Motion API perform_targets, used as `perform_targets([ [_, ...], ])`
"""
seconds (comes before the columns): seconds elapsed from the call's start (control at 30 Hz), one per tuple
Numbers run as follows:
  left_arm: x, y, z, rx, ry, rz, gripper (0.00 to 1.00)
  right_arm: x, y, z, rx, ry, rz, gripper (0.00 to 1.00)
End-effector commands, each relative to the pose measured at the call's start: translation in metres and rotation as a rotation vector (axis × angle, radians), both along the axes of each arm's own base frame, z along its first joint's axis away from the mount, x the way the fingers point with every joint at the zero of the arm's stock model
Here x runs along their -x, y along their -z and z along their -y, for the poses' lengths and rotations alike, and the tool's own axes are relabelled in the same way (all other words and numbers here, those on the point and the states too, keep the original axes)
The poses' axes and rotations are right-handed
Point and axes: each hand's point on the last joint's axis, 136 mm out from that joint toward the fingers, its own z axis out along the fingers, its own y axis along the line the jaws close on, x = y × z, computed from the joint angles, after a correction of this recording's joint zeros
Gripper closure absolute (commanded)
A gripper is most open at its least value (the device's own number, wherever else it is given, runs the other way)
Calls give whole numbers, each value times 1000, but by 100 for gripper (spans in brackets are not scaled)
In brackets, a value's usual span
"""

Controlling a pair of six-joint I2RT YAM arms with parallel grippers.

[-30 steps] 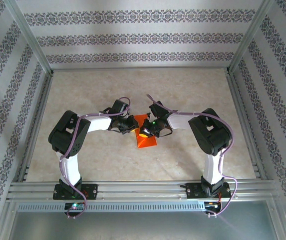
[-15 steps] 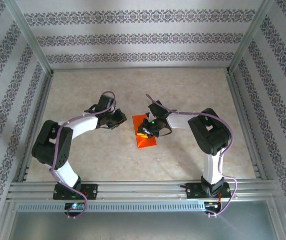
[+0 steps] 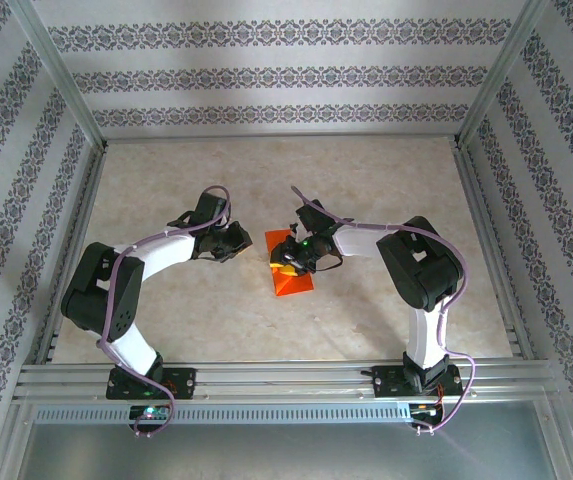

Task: Fold a paper plane with a square sheet of paper (pick it up from the middle)
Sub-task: Fold the triangle a second time at the center of the table.

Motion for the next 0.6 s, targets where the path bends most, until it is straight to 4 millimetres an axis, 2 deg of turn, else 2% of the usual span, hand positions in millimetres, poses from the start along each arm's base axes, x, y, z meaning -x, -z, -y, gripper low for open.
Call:
perform_targets([
  [0.0,8,-5,3,19,20,-5,85,15,36,21,125,25,-77,65],
  [0.13,12,-8,15,39,65,0,85,17,40,25,141,24,-85,80],
  [0.37,26,-5,48,59,166,-16,86,23,47,30,165,22,-111,98],
  [0.57,32,6,68,48,214,-43,87,24,48,31,170,20,-114,100],
])
